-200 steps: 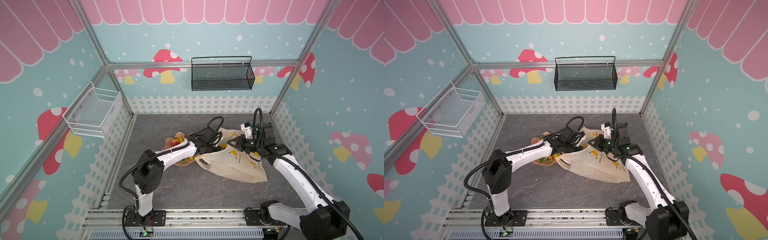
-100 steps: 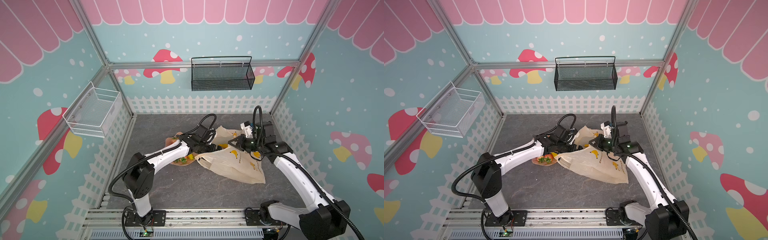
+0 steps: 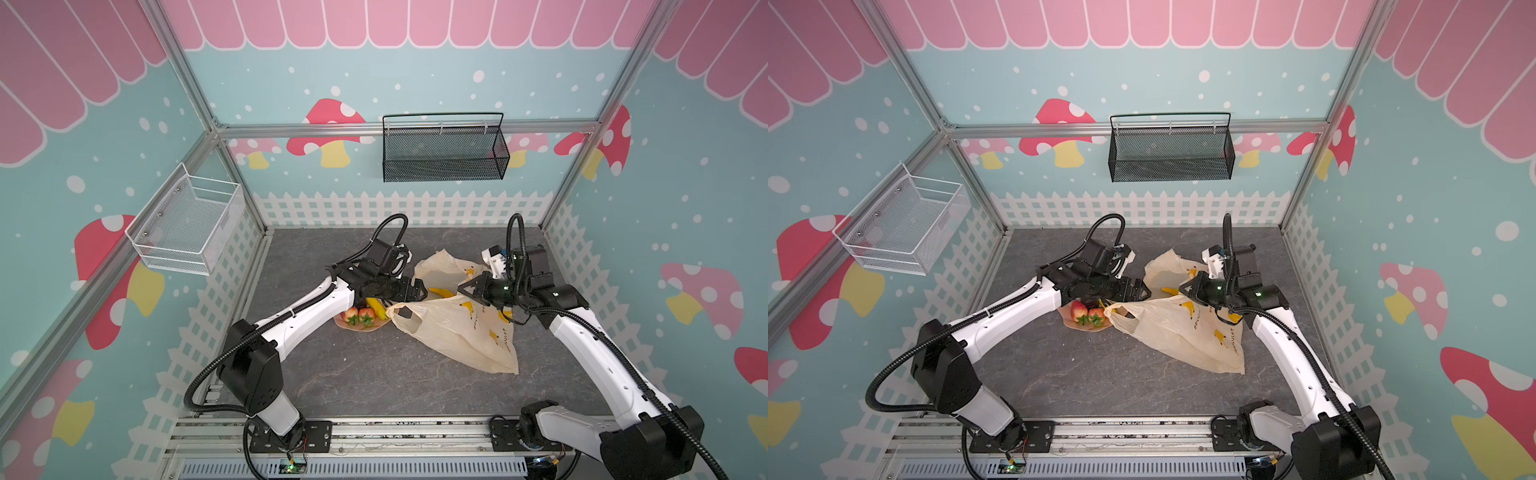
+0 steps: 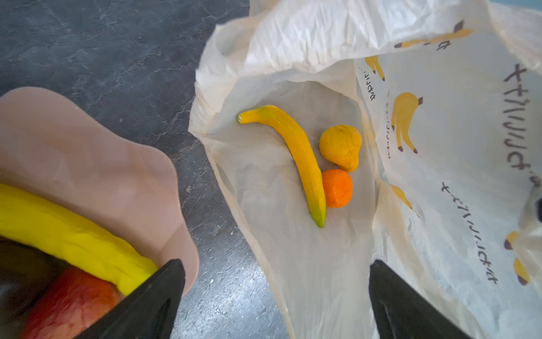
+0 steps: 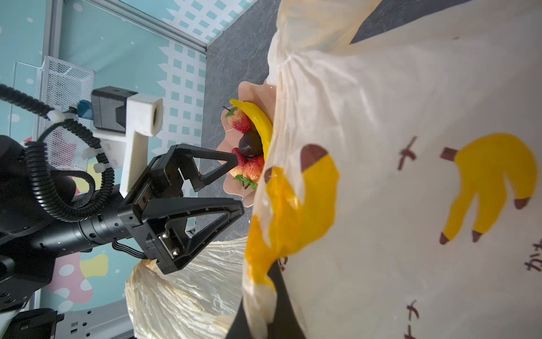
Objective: Place the fruits into the plastic bag
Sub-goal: 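Move the open left gripper back over the fruit bowl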
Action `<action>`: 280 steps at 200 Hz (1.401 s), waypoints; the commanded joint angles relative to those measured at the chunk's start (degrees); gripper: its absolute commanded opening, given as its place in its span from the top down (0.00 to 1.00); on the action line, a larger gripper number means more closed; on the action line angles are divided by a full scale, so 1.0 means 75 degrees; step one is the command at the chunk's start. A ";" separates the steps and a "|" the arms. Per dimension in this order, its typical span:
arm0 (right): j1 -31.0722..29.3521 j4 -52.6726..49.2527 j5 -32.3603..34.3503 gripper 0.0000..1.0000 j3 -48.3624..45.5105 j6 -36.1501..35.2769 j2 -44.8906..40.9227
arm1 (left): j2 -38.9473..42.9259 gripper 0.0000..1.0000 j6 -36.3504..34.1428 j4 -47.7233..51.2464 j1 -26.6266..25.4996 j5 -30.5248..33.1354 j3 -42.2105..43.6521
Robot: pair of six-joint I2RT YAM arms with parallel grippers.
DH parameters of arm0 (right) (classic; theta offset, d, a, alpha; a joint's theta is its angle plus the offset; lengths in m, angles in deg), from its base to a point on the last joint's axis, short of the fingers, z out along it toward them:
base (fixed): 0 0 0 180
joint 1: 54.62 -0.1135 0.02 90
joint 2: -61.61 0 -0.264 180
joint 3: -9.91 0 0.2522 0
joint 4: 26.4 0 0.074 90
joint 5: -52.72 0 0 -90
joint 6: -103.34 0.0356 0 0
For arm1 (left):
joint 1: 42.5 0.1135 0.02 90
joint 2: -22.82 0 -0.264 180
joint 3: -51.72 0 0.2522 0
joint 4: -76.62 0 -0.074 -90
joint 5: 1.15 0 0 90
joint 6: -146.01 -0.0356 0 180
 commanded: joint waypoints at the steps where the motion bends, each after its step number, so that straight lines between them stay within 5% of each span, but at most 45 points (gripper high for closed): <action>1: -0.0048 -0.0174 0.0153 1.00 -0.0054 -0.0121 -0.0137 | 0.0071 0.02 -0.0047 0.0529 0.0000 0.0055 -0.0056; 143: -0.0055 -0.0309 0.0085 1.00 -0.0171 -0.0220 -0.0349 | 0.0387 0.02 0.1886 0.1462 0.1041 0.1874 0.0139; 280: -0.0053 -0.0281 0.0148 1.00 -0.0253 -0.0145 -0.0511 | -0.1030 0.18 0.1959 0.1884 0.1143 0.2684 -0.0846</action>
